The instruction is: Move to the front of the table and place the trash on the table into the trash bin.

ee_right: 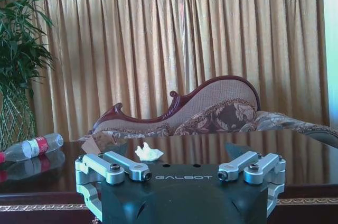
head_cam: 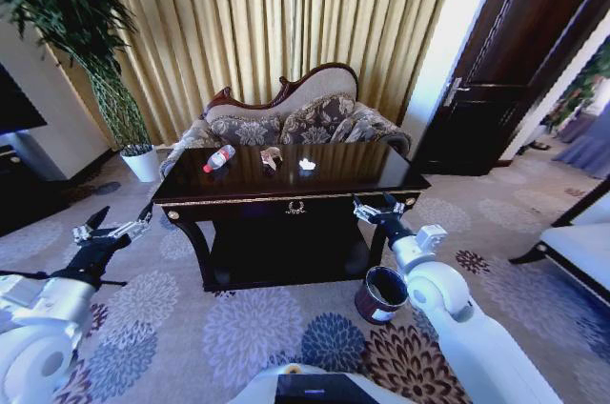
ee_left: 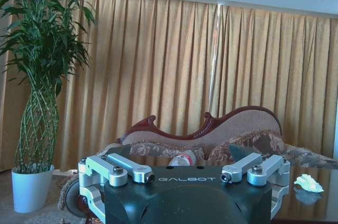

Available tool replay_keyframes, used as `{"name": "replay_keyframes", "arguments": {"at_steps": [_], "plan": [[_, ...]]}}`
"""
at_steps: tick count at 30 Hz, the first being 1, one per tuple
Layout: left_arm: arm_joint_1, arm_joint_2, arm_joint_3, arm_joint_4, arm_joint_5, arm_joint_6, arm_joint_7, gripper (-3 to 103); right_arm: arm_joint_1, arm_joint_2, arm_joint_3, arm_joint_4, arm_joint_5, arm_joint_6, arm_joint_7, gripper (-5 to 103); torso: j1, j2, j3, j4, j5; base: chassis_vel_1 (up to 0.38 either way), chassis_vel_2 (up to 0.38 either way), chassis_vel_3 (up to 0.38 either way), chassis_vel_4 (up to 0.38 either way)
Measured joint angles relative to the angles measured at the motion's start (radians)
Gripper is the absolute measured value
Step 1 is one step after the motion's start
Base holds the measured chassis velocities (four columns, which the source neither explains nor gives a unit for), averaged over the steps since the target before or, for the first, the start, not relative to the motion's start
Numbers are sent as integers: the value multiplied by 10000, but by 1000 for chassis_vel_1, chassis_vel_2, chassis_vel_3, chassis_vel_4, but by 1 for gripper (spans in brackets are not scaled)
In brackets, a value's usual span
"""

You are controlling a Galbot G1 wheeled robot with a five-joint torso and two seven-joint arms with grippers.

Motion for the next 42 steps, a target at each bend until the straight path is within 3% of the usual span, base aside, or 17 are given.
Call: {"name": "replay_keyframes", "arguments": {"at_steps": [15, 42], "plan": [[15, 14, 76, 28, 638, 112, 73, 100, -54, -123, -64, 117, -41, -114, -12, 100, 0, -1, 0, 0, 0, -78, 80, 83, -83], [82, 23, -8, -75, 688, 487, 17, 100, 49, -371, -302, 132, 14, -235, -9, 100, 1, -1, 0, 0, 1, -112, 106, 113, -112]]}}
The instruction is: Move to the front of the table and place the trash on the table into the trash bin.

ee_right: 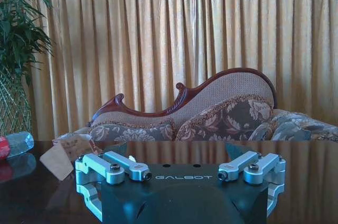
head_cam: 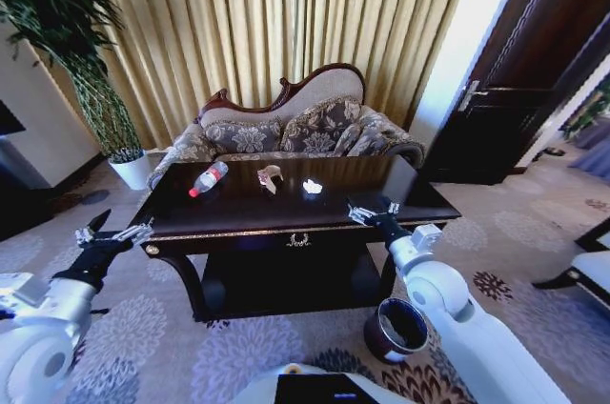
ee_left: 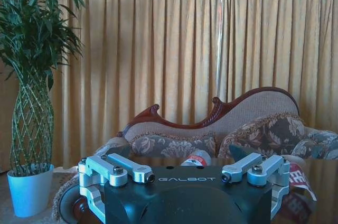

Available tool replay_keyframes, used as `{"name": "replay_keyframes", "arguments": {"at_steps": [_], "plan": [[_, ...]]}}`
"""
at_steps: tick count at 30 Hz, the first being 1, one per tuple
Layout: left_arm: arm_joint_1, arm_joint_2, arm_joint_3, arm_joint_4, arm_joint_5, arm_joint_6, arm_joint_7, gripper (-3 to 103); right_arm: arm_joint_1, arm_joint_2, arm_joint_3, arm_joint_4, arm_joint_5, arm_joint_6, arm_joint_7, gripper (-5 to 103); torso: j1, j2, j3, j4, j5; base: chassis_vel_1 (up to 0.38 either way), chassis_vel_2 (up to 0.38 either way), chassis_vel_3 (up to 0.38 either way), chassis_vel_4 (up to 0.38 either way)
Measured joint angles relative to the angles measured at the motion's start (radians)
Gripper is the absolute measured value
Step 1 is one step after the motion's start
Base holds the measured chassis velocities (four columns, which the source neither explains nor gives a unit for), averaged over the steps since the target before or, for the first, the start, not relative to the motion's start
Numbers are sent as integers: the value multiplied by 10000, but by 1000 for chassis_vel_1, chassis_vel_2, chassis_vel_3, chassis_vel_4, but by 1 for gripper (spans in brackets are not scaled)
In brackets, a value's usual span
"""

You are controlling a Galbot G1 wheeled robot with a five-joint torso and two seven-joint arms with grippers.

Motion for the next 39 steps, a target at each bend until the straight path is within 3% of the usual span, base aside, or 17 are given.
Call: {"name": "replay_keyframes", "arguments": {"at_steps": [10, 14, 19, 26, 31, 39], "plan": [[34, -30, -6, 9, -11, -46, 0, 100, -80, 92, -129, 30, 12, 79, 0, 100, 0, 0, 0, 0, 0, -113, 117, 107, -117], [33, -30, -4, -45, -37, -64, 1, 100, -81, 60, -255, 35, 494, 421, 21, 100, 2, -1, 0, -1, 0, -103, 97, 86, -113], [97, -17, -16, -153, -60, -67, 2, 100, 93, -589, -609, 374, 1564, 134, 29, 100, 4, -2, 0, 1, -1, -16, 29, 13, -19], [210, -145, 22, -363, -57, -68, -4, 100, 1220, -2378, -1752, 263, 2589, -139, 30, 100, -3, 3, -2, 0, 2, 0, 0, 0, 0], [211, -158, 61, -454, -56, -49, -23, 100, 2136, -2649, -2432, -407, 2721, -143, 48, 100, 0, 0, 0, 0, -1, 0, 0, 0, 0], [223, -107, 73, -620, -55, 59, -148, 100, 3906, -2320, -4048, -1526, 3075, -390, 569, 100, -1, 1, 0, 0, 0, 0, 0, 0, 0]]}}
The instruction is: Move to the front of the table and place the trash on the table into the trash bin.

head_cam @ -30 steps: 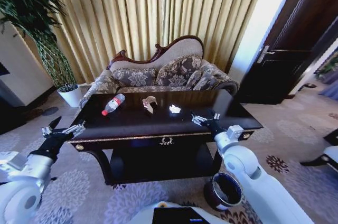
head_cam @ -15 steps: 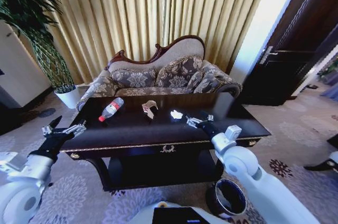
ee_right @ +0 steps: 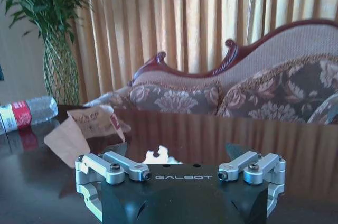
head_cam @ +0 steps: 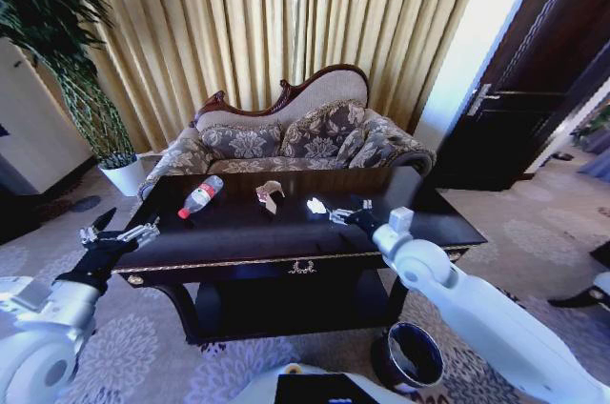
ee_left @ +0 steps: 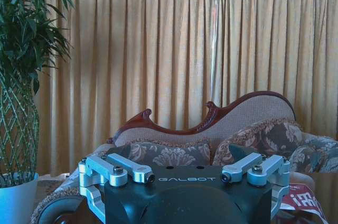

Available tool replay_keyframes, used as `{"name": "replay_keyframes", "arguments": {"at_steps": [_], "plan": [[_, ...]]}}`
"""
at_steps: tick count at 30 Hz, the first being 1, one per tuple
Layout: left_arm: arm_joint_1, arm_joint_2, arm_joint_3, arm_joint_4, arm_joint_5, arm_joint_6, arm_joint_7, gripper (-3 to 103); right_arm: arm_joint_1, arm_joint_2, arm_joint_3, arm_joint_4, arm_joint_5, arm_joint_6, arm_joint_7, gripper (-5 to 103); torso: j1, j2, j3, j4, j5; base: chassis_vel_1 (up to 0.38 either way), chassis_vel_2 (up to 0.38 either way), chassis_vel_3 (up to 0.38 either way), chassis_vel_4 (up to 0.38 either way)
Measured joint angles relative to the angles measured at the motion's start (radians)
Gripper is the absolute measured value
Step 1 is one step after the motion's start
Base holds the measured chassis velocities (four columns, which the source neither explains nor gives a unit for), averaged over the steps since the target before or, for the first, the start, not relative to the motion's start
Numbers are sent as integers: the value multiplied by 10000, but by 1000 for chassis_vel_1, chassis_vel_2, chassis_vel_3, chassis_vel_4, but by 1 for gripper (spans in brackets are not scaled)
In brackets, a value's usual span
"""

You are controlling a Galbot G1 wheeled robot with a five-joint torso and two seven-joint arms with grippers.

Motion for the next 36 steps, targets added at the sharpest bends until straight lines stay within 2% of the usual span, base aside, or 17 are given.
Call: {"name": "replay_keyframes", "arguments": {"at_steps": [2, 9, 31, 34, 36], "plan": [[1, -7, 3, -26, 0, 36, -15, 100, 385, 214, -482, -200, 164, -166, 250, 100, 1, 0, 0, 1, -1, 0, 0, 0, 0], [10, -31, 22, -124, 0, 106, -38, 100, 967, 788, -1102, -675, 592, -383, 835, 100, 0, 0, 0, 1, -1, 0, 0, 0, 0], [-15, -40, 44, -196, 0, 137, -45, 100, 2220, 1448, -2268, -1835, 516, -427, 919, 101, 1, -1, 0, 1, -1, 0, 0, 0, 0], [-44, -38, 100, -196, -1, 134, -45, 100, 2226, 1412, -2283, -1829, 498, -427, 940, 86, 1, 0, 0, 0, 0, 0, 0, 0, 0], [-58, -34, 120, -196, -2, 132, -44, 100, 2211, 1386, -2283, -1818, 487, -427, 944, 86, 1, 0, 0, 0, -1, 0, 0, 0, 0]]}}
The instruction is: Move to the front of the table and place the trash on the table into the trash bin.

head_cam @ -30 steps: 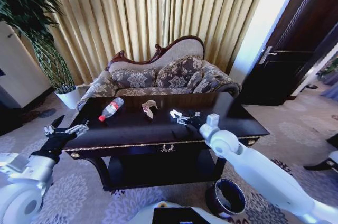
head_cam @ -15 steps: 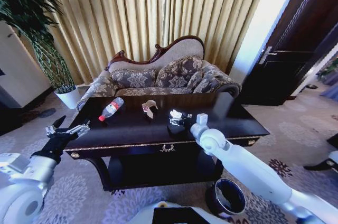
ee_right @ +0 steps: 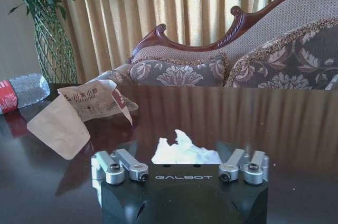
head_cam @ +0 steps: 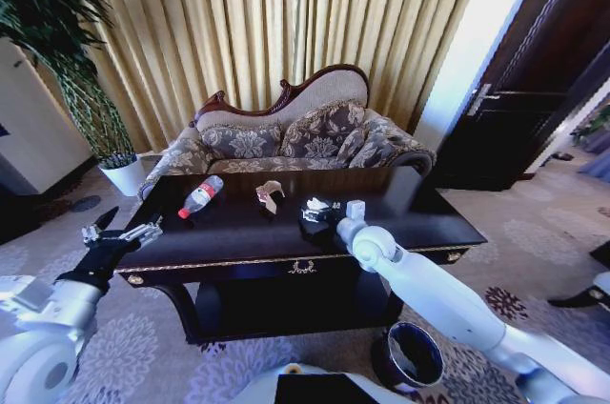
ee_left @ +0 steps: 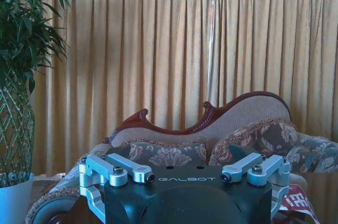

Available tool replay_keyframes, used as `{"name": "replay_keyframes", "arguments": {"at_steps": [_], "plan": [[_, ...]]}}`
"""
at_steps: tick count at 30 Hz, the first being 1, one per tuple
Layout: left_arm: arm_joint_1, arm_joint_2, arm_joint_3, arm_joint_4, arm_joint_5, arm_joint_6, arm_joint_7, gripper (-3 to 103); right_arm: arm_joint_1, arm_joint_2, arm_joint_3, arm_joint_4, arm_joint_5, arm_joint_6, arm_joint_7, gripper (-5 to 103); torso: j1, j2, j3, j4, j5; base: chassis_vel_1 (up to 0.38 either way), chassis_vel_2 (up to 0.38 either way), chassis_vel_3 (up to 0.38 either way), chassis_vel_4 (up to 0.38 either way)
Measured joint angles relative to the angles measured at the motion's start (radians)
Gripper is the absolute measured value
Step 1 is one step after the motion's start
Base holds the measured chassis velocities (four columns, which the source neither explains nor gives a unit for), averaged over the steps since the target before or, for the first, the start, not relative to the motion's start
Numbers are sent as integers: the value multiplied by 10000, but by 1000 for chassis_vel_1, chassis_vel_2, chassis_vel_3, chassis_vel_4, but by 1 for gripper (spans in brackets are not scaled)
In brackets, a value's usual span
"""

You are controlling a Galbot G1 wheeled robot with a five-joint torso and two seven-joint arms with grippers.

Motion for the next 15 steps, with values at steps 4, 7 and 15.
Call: {"name": "replay_keyframes", "arguments": {"at_steps": [4, 7, 15], "plan": [[-34, 34, 38, 0, -4, -9, 7, 100, -70, -79, 17, 46, -27, 1, 3, 70, 0, 0, 0, -1, 0, 0, 0, 0, 0], [-38, 35, 39, 0, -10, -28, 14, 100, -104, -106, 45, 63, -54, 16, 4, 54, 0, 0, 0, 0, 1, 0, 0, 0, 0], [-26, 47, -6, 0, -15, -78, 16, 100, -143, -139, 85, 128, -94, 44, 5, 32, 0, 0, 0, 0, 0, 0, 0, 0, 0]]}}
